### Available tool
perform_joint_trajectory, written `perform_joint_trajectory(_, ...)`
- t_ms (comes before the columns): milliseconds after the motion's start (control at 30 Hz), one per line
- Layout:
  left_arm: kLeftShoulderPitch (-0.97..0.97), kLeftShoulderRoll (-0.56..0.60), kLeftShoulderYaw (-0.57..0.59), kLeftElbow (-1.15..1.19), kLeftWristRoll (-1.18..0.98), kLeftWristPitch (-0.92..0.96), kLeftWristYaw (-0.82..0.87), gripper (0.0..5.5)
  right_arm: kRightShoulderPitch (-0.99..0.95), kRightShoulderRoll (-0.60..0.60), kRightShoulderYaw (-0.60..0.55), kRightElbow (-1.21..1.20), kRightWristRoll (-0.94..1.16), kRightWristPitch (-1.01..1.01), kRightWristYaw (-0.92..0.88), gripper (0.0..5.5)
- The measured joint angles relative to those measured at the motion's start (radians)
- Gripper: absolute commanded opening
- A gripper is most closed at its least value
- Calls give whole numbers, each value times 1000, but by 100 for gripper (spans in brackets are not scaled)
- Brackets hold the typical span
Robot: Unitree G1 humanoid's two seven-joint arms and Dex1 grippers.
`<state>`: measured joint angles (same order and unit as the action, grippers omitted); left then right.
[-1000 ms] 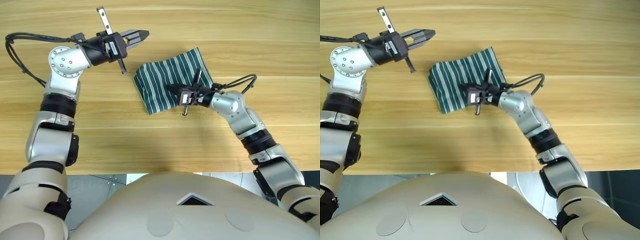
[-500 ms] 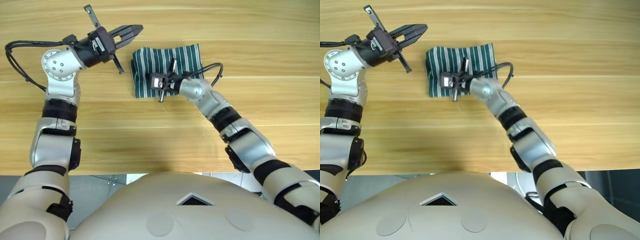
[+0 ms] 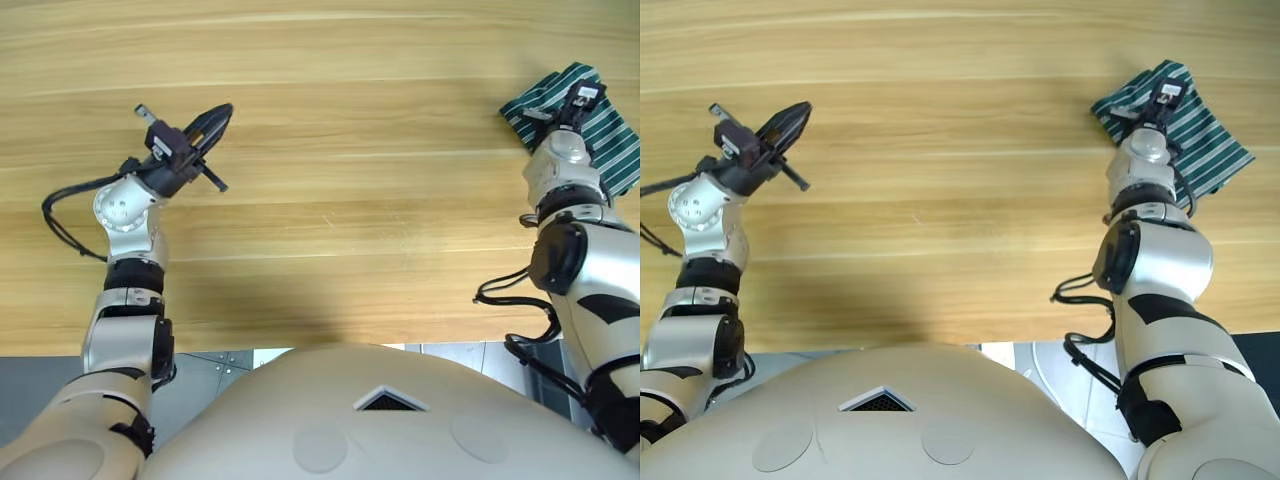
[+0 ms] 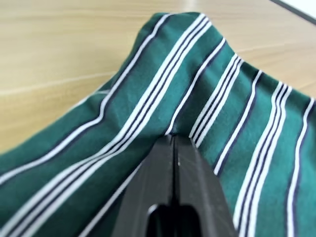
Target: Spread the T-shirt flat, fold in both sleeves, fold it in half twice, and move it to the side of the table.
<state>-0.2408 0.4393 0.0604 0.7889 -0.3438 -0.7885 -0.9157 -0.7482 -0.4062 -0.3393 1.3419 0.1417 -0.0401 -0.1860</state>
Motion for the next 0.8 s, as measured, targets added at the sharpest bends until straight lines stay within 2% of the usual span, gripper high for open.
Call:
perform_joint_trajectory(167, -22, -43, 73, 112, -23, 4, 6, 0, -5, 39, -89, -3, 38, -47, -32, 1)
perform_joint_trajectory(300, -99, -66, 178, 212, -98, 52, 27, 0, -9, 51, -74, -1, -4, -104, -101, 1)
perform_joint_trajectory(467, -192, -84, 308, 347, -173, 143, 75, 0, -58, 47, 168, -68, -289, -331, -339, 1)
perform_joint_trajectory(533, -231, -91, 358, 409, -198, 208, 106, 0, -60, 81, 343, -121, -487, -396, -500, 1)
perform_joint_trajectory(633, -273, -93, 388, 474, -190, 270, 230, 0, -55, 183, 608, -123, -766, -329, -710, 1)
perform_joint_trajectory(667, -290, -95, 401, 503, -186, 311, 298, 0, -47, 259, 686, -88, -831, -296, -711, 1)
perform_joint_trajectory(700, -294, -96, 412, 516, -182, 335, 330, 0, -41, 304, 687, -57, -813, -300, -630, 1)
perform_joint_trajectory(800, -298, -96, 416, 520, -160, 332, 366, 0, -33, 358, 532, -34, -605, -339, -318, 1)
